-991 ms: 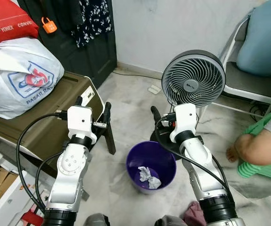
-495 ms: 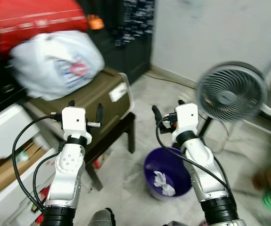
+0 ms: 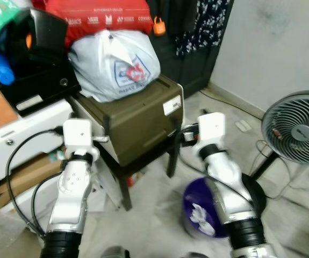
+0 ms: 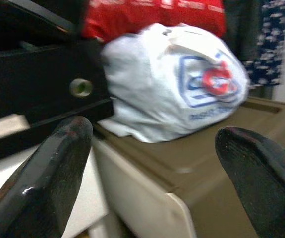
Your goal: Clean up the room
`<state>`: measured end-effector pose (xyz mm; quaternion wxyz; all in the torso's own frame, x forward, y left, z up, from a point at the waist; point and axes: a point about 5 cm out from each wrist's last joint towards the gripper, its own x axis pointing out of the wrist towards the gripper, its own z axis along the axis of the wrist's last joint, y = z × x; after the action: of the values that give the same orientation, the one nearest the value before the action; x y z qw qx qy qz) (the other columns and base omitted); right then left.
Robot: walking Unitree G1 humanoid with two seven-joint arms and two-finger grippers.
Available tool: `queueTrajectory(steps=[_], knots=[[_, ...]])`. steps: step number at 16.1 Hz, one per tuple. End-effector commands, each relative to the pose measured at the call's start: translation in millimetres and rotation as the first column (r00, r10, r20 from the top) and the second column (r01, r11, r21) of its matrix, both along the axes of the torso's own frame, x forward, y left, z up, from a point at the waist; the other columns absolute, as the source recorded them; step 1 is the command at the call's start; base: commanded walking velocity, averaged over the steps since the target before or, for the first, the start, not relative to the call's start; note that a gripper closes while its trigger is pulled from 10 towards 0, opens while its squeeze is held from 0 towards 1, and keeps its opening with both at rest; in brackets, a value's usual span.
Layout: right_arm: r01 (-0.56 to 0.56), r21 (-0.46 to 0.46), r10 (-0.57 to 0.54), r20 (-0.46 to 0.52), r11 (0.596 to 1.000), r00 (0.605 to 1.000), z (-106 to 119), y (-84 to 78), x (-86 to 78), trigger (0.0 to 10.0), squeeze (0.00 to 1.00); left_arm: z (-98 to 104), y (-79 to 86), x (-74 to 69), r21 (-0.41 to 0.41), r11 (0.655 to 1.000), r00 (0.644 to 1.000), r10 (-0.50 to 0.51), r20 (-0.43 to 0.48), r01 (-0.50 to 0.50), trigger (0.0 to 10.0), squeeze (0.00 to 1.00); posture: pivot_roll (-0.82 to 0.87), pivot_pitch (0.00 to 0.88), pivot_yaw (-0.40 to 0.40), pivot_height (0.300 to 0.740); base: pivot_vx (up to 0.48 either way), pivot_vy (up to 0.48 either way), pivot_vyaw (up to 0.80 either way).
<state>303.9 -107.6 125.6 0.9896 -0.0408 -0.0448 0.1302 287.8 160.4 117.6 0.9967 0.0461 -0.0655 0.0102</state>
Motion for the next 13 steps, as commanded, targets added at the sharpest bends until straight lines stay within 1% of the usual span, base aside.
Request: queueTrajectory(steps=[1,8,10,13], knots=[[0.01,-0.006,-0.01,0.015,1.0,1.0,3.7,-4.6,0.8,10.0,0.0,0.0,-2.6,1.5,0.0,1.0,1.0,-0.003,0.002,0.003,10.0,0.0,-0.16,0.0,0.017,0.74,0.0,0.0,0.8],[0.003,0.006,-0.003,0.012,1.0,1.0,3.7,-2.2,2.8,10.0,0.0,-3.1,-2.0,1.3,-0.006,1.0,1.0,0.006,-0.007,-0.006,10.0,0.0,-0.15,0.0,0.015,0.74,0.0,0.0,0.8],[0.001,0.012,-0.001,0.013,1.0,1.0,4.2,-1.3,3.7,10.0,0.0,-3.1,-0.1,1.1,-0.015,1.0,1.0,0.022,-0.001,-0.022,10.0,0.0,-0.15,0.0,0.019,0.74,0.0,0.0,0.8],[0.003,0.013,-0.003,0.011,1.0,1.0,3.7,-1.2,4.0,10.0,0.0,-4.0,-0.6,1.6,-0.018,1.0,1.0,0.016,-0.007,-0.016,10.0,0.0,-0.15,0.0,0.022,0.74,0.0,0.0,0.8]])
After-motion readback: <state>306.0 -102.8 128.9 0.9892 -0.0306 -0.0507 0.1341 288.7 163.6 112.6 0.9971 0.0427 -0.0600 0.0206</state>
